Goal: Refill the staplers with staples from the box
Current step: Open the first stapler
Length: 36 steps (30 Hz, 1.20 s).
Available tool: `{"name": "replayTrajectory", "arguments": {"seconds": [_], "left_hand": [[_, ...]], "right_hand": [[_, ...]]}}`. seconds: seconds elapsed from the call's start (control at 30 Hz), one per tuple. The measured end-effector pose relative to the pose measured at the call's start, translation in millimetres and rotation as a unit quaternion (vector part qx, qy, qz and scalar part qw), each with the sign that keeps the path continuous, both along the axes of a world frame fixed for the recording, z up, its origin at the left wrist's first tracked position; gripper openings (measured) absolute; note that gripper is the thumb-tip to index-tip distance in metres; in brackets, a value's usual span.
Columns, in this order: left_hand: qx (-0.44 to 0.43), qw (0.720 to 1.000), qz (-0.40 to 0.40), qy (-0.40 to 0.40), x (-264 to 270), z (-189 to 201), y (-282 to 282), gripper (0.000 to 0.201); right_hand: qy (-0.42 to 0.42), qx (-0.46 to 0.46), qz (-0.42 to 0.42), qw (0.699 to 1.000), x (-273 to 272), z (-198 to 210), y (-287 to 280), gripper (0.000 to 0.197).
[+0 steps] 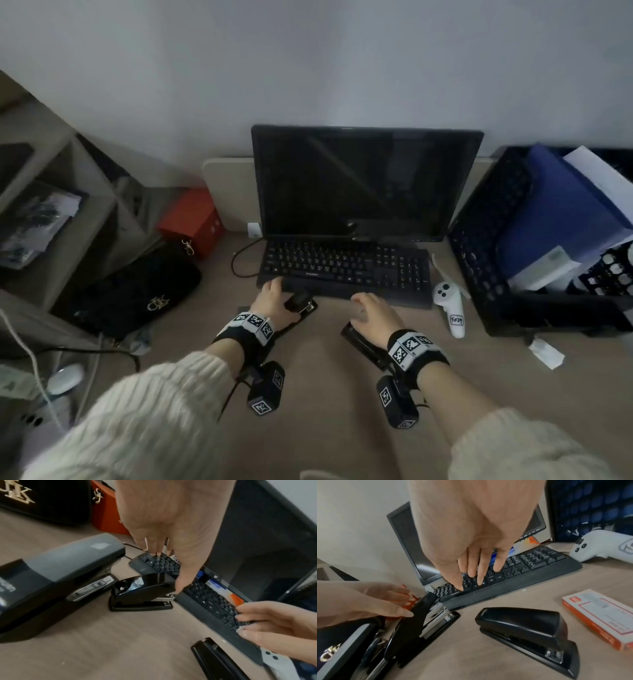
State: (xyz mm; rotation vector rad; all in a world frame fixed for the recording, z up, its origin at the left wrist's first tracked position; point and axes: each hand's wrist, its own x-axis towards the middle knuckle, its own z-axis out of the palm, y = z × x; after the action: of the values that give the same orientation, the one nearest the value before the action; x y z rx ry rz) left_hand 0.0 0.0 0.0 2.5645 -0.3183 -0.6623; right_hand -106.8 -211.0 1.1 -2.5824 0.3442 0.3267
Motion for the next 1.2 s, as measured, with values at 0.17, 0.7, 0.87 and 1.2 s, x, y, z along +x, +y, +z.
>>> {"name": "replayTrajectory", "arguments": {"seconds": [0.17,0.7,0.87,1.2], "left_hand": [[0.108,0.991,-0.014,0.078,3.1,-18.1,-1.4,0.11],[0.085,0.994,-0.062,0.003,10.5,-1.4,-18.4,0.031],[0.005,0.998,-0.056,-0.033,-2.9,22.7,-35.0,0.024],[-0.121,0.985,-0.124,0.016,-3.4,57.5,-20.6,0.028]], "right_hand": [[0.044,0.01,0.011,0.999,10.3,-8.8,6.6,0.047],[0.124,0.218,-0.084,0.964,50.2,-3.6,40.3,0.09],[0.139,0.427,-0.228,0.864,58.9,15.4,60.3,0.108],[-0.014,0.542,-0.347,0.765,49.5,29.1,55.6,0.067]]}}
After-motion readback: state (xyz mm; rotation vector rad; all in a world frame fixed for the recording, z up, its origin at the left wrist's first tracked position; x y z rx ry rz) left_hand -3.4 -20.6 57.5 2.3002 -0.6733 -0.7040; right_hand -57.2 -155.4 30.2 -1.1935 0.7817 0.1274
